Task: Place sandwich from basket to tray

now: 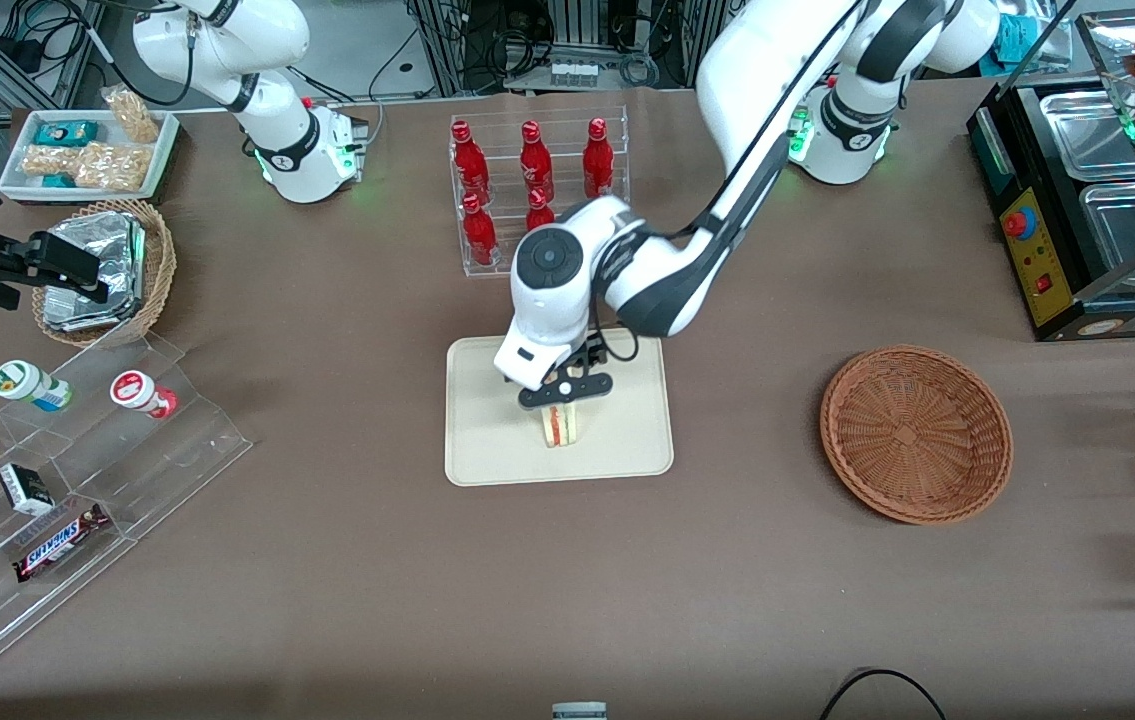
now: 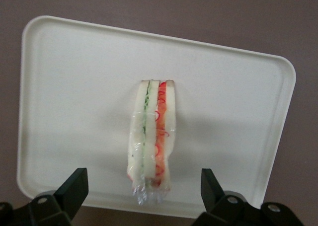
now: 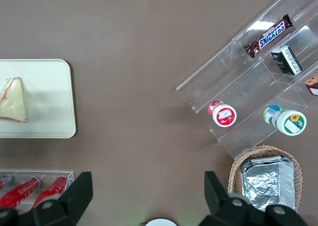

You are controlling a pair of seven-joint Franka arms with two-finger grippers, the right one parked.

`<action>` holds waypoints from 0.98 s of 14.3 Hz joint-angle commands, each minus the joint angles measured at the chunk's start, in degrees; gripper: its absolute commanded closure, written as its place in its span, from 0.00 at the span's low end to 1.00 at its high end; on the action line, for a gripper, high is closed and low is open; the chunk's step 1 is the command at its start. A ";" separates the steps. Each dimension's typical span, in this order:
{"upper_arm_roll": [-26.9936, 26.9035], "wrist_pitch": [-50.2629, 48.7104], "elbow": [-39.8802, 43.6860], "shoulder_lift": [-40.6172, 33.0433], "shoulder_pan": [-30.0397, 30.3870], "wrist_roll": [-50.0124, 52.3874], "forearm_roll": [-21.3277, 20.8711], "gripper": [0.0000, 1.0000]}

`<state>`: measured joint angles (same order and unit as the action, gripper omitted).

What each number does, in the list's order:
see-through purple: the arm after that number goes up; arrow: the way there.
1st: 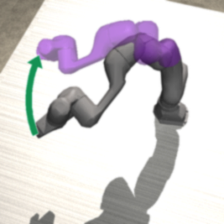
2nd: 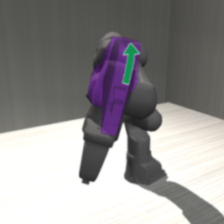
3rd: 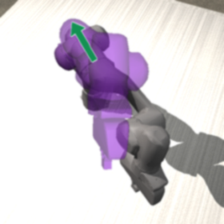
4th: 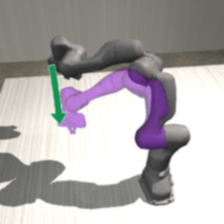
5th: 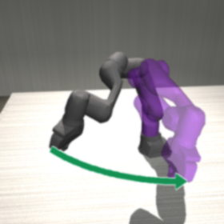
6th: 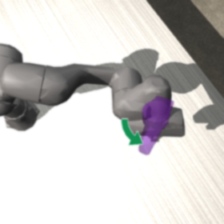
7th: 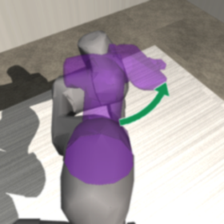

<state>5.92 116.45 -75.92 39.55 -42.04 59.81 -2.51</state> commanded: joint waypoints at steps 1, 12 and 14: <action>-0.20 -5.95 -3.44 -5.52 1.95 1.17 -0.92 0.00; -0.12 -11.85 -27.86 -29.50 24.97 -27.86 0.05 0.00; -0.12 -16.75 -28.41 -32.94 29.36 -36.21 -0.04 0.00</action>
<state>5.06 102.59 -99.73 13.05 -16.33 30.45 -2.69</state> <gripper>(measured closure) 0.000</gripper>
